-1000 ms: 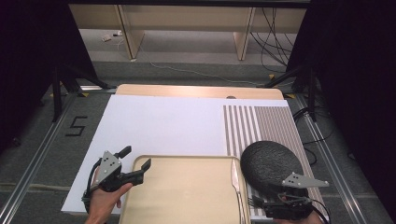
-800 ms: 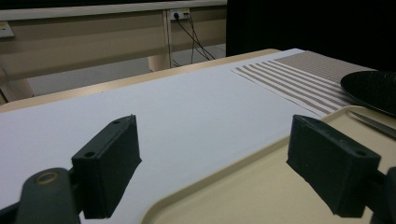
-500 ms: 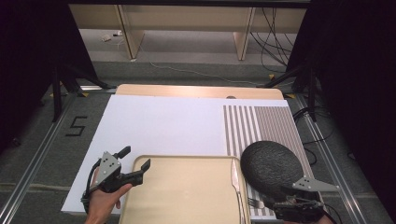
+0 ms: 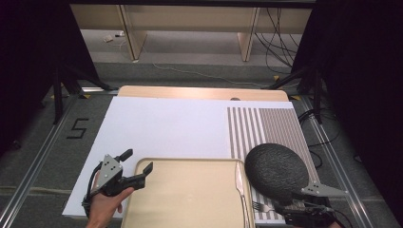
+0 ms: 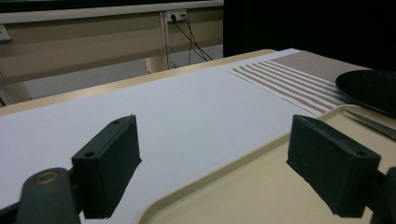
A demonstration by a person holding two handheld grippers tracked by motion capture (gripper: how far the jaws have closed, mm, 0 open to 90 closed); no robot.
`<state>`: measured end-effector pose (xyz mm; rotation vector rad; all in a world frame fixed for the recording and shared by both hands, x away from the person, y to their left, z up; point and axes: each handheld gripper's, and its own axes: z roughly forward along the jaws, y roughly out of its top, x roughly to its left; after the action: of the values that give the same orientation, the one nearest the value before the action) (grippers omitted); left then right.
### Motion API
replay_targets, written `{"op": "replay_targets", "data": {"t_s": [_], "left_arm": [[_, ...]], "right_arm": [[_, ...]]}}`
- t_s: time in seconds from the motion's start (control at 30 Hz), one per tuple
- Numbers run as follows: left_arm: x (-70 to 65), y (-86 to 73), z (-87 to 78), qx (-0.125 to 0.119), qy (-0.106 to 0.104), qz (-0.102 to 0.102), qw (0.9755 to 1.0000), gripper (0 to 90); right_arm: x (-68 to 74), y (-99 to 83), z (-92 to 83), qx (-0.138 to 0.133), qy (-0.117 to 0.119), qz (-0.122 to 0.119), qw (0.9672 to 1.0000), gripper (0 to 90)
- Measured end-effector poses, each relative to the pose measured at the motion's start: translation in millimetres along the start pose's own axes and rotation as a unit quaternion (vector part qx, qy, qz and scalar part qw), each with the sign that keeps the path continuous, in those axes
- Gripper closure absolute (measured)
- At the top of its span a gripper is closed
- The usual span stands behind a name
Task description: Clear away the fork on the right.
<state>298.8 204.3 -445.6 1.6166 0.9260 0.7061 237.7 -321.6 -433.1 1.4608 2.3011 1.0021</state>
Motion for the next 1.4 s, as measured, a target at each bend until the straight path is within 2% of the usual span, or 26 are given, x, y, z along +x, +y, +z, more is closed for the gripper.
{"op": "replay_targets", "data": {"t_s": [0.03,0.1,0.27,0.37,0.4,0.47,0.5,0.53,0.57,0.6,0.63,0.7,0.83,0.93,1.07,1.1,1.17,1.23,1.27,1.33,1.4], "left_arm": [[0.0,-0.1,0.0,0.000,0.000,0.000,1.0000,16.7],[-0.7,0.1,0.0,0.000,0.000,0.001,1.0000,16.7],[-1.4,0.0,0.0,0.001,0.000,0.001,1.0000,16.7],[-1.0,0.1,0.1,0.000,0.000,0.000,1.0000,16.7],[-1.0,-0.1,0.1,0.000,0.000,0.000,1.0000,16.7],[-1.0,-0.3,0.3,0.001,0.000,0.001,1.0000,16.6],[-1.0,-0.1,0.4,0.001,0.000,0.000,1.0000,16.7],[-1.0,0.1,0.4,0.000,0.000,0.000,1.0000,16.7],[-1.0,0.1,0.3,0.000,0.000,0.001,1.0000,16.7],[-1.2,-0.1,0.3,0.001,0.000,0.001,1.0000,16.7],[-1.2,-0.1,0.2,0.001,0.000,0.001,1.0000,16.7],[-1.2,0.2,0.0,0.000,0.001,0.000,1.0000,16.7],[-1.3,0.0,0.0,0.001,0.000,0.002,1.0000,16.7],[-1.2,0.1,0.1,0.001,0.000,0.001,1.0000,16.7],[-1.3,0.2,0.1,0.001,0.001,0.001,1.0000,16.7],[-1.4,0.1,0.1,0.001,0.000,0.001,1.0000,16.7],[-1.5,0.0,0.1,0.001,-0.001,0.003,1.0000,16.7],[-1.4,0.2,0.0,0.001,0.000,0.002,1.0000,16.7],[-1.4,0.1,0.1,0.001,0.000,0.002,1.0000,16.7],[-1.5,-0.1,0.2,0.001,-0.001,0.003,1.0000,16.7],[-1.4,0.2,0.2,0.001,0.000,0.002,1.0000,16.7]], "right_arm": [[-4.0,-0.2,1.1,-0.001,0.009,-0.026,0.9996,20.0],[-2.5,-1.7,1.4,-0.005,-0.003,-0.012,0.9999,20.1],[-6.0,-4.8,0.0,0.000,-0.004,-0.016,0.9999,20.3],[-5.8,-6.6,-1.4,0.010,-0.015,-0.001,0.9998,20.3],[-6.4,-7.4,-1.7,0.011,-0.014,-0.002,0.9998,20.3],[-5.6,-8.1,-3.3,0.021,-0.013,0.012,0.9996,20.3],[-8.1,-8.3,-2.2,0.011,-0.014,-0.004,0.9998,20.4],[-7.6,-9.0,-2.0,0.011,-0.016,0.004,0.9998,20.3],[-10.2,-8.9,-3.3,0.024,-0.018,-0.011,0.9995,20.3],[-11.0,-10.2,-2.5,0.020,-0.020,-0.017,0.9995,20.3],[-10.1,-10.1,-3.6,0.028,-0.019,-0.008,0.9994,20.3],[-10.1,-10.5,-3.7,0.028,-0.023,-0.005,0.9993,20.3],[-12.6,-13.1,-2.6,0.020,-0.017,-0.011,0.9996,20.3],[-12.6,-15.0,-3.4,0.030,-0.023,0.002,0.9993,20.4],[-16.2,-17.5,-3.5,0.032,-0.023,-0.010,0.9992,20.4],[-14.6,-17.2,-3.7,0.040,-0.024,0.007,0.9989,20.4],[-16.8,-17.2,-4.5,0.051,-0.025,-0.005,0.9984,20.4],[-13.3,-17.6,-5.9,0.067,-0.029,0.028,0.9969,20.4],[-12.1,-18.4,-5.4,0.067,-0.029,0.039,0.9966,20.5],[-11.3,-18.2,-5.4,0.071,-0.031,0.047,0.9959,20.5],[-16.0,-18.9,-4.2,0.067,-0.028,0.023,0.9971,20.5]]}}
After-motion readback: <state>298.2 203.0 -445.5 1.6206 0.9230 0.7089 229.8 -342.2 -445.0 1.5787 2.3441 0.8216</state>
